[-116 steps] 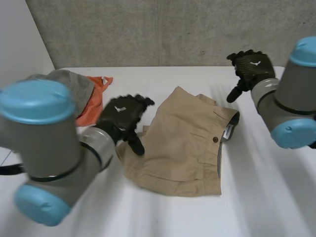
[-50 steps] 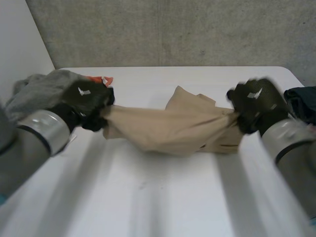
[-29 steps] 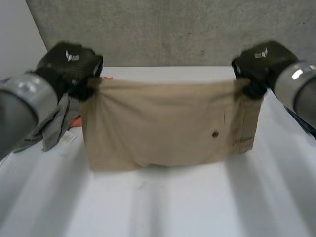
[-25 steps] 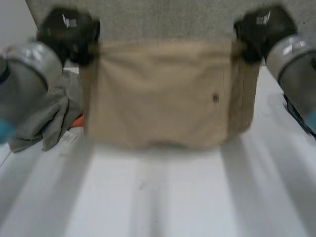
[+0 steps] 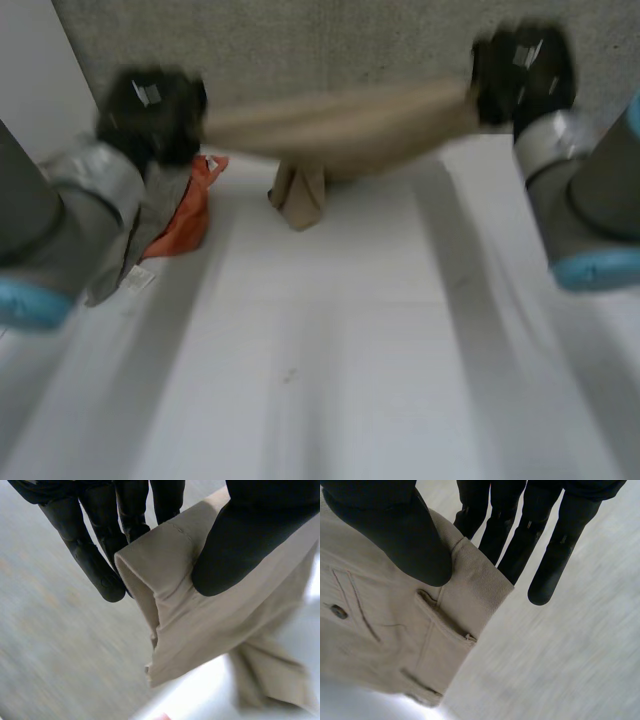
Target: Fold the laundry.
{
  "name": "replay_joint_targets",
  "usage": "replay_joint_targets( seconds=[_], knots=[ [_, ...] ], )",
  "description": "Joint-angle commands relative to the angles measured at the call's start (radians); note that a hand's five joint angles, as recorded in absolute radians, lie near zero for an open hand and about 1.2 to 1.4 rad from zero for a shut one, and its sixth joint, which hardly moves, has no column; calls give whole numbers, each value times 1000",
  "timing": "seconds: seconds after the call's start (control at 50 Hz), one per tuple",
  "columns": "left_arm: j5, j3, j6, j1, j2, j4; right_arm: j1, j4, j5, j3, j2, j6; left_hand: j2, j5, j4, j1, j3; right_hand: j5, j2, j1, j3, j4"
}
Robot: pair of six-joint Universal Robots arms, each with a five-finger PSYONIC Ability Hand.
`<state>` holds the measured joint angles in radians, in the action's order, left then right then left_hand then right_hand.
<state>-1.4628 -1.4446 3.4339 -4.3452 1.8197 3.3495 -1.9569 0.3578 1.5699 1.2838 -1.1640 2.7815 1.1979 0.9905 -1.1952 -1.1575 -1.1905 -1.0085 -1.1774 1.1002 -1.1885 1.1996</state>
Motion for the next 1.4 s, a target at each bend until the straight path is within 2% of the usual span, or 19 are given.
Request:
replay_joint_targets(
  seconds=[0.02,0.1,0.22,0.36,0.46,0.54,0.68,0.7,0.78,0.88,1.0,1.16,1.24,1.34,1.36,1.4],
  knots=[
    [56,-275,74,56,101,96,7,-17,-22,221,107,-60,198,231,-201,-239,-206,-213,-219,296,-208,197],
    [50,-348,139,75,141,91,7,-23,-21,314,118,-132,198,231,-201,-239,-206,-213,-219,296,-208,197],
    [41,-436,168,96,26,13,10,-88,-21,414,20,-200,198,231,-201,-239,-206,-213,-219,296,-208,197],
    [41,-505,165,117,-161,-137,39,-368,-28,463,-160,-287,198,231,-201,-239,-206,-213,-219,296,-208,197],
    [38,-522,166,151,-258,-301,65,-674,-42,468,-243,-370,198,231,-201,-239,-206,-213,-219,296,-208,197],
    [22,-514,177,171,-287,-444,88,-837,-65,470,-281,-434,198,231,-201,-239,-206,-213,-219,296,-208,197],
    [10,-435,263,188,-289,-702,92,-948,-120,450,-342,-522,198,231,-201,-239,-206,-213,-219,296,-208,197],
    [6,-392,281,191,-293,-764,89,-968,-125,431,-359,-549,198,231,-201,-239,-206,-213,-219,296,-208,197],
    [-8,-239,298,203,-333,-869,81,-997,-134,326,-423,-566,198,231,-201,-239,-206,-213,-219,296,-208,197],
    [-33,-39,251,182,-402,-829,85,-991,-136,171,-490,-461,198,231,-201,-239,-206,-213,-219,296,-208,197],
    [-30,110,200,153,-395,-820,85,-987,-142,54,-496,-304,198,231,-201,-239,-206,-213,-219,296,-208,197],
    [-36,159,202,133,-136,-831,59,-948,-126,26,-297,-321,198,231,-201,-239,-206,-213,-219,296,-208,197],
    [-42,226,192,113,5,-788,39,-895,-77,-24,-166,-323,198,231,-201,-239,-206,-213,-219,296,-208,197],
    [-77,343,194,116,138,-607,-5,-768,10,-141,-33,-309,198,231,-201,-239,-206,-213,-219,296,-208,197],
    [-100,393,196,111,168,-505,-16,-690,40,-193,2,-300,198,231,-201,-239,-206,-213,-219,296,-208,197],
    [-128,456,194,101,187,-406,-20,-605,64,-250,30,-287,198,231,-201,-239,-206,-213,-219,296,-208,197]
  ],
)
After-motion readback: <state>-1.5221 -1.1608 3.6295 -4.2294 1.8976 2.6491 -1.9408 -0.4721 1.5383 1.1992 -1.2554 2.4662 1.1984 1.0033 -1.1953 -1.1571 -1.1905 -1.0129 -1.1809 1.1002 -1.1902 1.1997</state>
